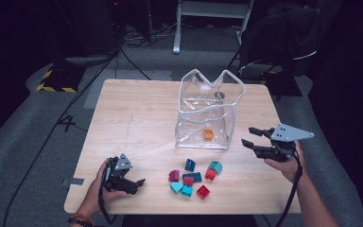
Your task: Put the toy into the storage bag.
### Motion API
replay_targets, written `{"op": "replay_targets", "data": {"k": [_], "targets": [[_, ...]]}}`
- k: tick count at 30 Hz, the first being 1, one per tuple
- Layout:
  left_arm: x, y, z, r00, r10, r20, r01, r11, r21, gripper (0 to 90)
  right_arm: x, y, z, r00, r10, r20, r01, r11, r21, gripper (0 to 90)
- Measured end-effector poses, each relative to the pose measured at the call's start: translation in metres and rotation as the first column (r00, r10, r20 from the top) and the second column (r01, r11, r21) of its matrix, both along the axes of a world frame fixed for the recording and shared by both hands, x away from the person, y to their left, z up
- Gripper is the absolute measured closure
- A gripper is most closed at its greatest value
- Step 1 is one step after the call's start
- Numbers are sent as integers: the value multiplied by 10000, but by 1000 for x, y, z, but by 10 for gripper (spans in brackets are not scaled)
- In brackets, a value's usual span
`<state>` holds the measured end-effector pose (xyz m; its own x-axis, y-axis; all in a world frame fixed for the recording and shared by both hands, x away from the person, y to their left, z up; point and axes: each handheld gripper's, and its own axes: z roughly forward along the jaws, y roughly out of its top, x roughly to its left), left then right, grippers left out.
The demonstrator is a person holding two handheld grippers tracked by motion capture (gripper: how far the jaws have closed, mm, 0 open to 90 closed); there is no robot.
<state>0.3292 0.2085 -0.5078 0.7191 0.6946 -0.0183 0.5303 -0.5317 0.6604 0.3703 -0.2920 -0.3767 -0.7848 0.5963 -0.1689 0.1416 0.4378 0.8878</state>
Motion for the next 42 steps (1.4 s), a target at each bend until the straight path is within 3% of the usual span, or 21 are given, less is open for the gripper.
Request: {"op": "replay_targets", "data": {"k": [8,13,26,42], "targets": [[0,0,0,10000,-5,14,5,10000,19,20,-12,12,-35,9982,334,-501,-362,9979,-544,465],[0,0,0,10000,6,7,-6,10000,11,20,-15,20,-54,9945,551,-888,-596,9971,-481,465],[0,0,0,10000,55,2,-55,10000,-5,20,-15,50,-99,9779,1013,-1829,-1241,9852,-1180,459],[0,0,0,10000,37,6,-37,10000,19,20,-7,60,-117,9706,706,-2300,-1008,9874,-1219,449]]}}
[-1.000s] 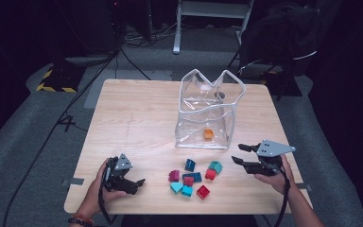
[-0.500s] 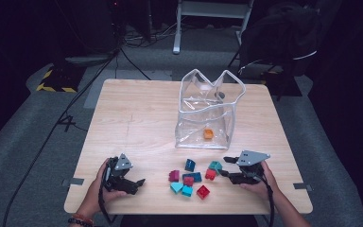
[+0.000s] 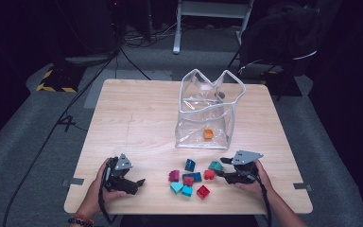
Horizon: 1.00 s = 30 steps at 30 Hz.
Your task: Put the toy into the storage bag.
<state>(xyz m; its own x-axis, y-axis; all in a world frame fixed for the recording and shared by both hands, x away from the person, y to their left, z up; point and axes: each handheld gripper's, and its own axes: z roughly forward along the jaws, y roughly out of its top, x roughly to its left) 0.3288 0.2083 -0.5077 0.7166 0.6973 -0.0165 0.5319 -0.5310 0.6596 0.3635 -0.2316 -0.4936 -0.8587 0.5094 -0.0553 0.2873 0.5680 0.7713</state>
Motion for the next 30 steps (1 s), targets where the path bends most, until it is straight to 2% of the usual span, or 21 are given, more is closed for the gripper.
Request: {"op": "replay_targets", "data": {"k": [6,11,15,18,20,23,30], "targets": [[0,0,0,10000,-1,10,1,10000,14,20,1,5,-7,10000,-22,-67,21,9998,-207,459],[0,0,0,10000,-8,8,8,10000,-4,20,3,6,-11,9998,-107,-188,105,9999,-94,490],[0,0,0,10000,-7,10,7,10000,-3,20,3,4,-11,9997,-62,-235,63,10000,29,583],[0,0,0,10000,19,-4,-19,10000,-26,20,3,4,-11,9997,-126,-189,126,9999,20,591],[0,0,0,10000,18,-4,-18,10000,-25,20,3,3,-11,9995,-220,-213,221,9998,6,591],[0,0,0,10000,18,-5,-18,10000,-25,20,4,-1,-9,9990,-314,-320,322,9992,228,591],[0,0,0,10000,16,-4,-16,10000,-23,20,3,-18,2,9975,-700,32,697,9963,500,591]]}}
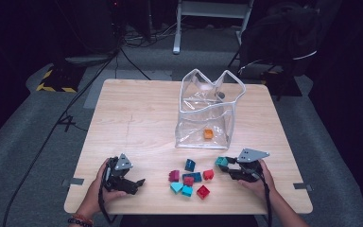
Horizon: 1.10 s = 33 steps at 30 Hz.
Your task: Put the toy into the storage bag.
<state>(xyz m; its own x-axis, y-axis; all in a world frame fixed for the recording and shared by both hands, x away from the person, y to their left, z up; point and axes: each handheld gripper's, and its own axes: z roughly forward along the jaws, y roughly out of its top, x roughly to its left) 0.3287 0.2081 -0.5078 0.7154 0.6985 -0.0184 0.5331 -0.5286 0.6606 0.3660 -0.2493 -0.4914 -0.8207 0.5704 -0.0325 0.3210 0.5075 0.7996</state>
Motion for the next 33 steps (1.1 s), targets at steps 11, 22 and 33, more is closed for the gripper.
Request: {"op": "replay_targets", "data": {"k": [11,22,33], "targets": [[0,0,0,10000,8,-10,-8,10000,1,20,3,-30,17,9972,-624,403,604,9970,490,591],[0,0,0,10000,10,-13,-10,10000,-21,20,4,-43,35,9891,-1164,897,1109,9917,646,592],[0,0,0,10000,1,-1,-1,10000,-18,20,6,-51,55,9797,-1552,1266,1428,9845,1018,592]]}}
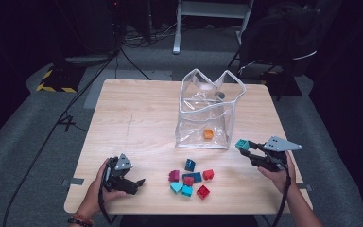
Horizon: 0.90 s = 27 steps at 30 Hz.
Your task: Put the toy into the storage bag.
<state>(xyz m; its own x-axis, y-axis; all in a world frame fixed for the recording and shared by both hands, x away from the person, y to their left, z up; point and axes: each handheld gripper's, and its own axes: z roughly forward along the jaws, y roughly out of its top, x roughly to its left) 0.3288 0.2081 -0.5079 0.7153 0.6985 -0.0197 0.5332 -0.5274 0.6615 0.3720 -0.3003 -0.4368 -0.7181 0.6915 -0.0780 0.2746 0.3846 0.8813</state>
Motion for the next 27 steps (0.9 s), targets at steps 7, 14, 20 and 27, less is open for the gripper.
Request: {"op": "replay_targets", "data": {"k": [7,14,20,27], "targets": [[0,0,0,10000,1,2,-1,10000,1,20,3,-4,19,9996,-116,239,112,9998,142,592],[0,0,0,10000,0,1,0,10000,14,20,7,-8,48,9974,-322,645,323,9995,1,592],[0,0,0,10000,2,-2,-2,10000,13,20,11,-8,69,9940,-446,1003,441,9990,75,592],[0,0,0,10000,1,-2,-1,10000,13,20,18,-2,91,9912,-544,1208,542,9985,45,592]]}}
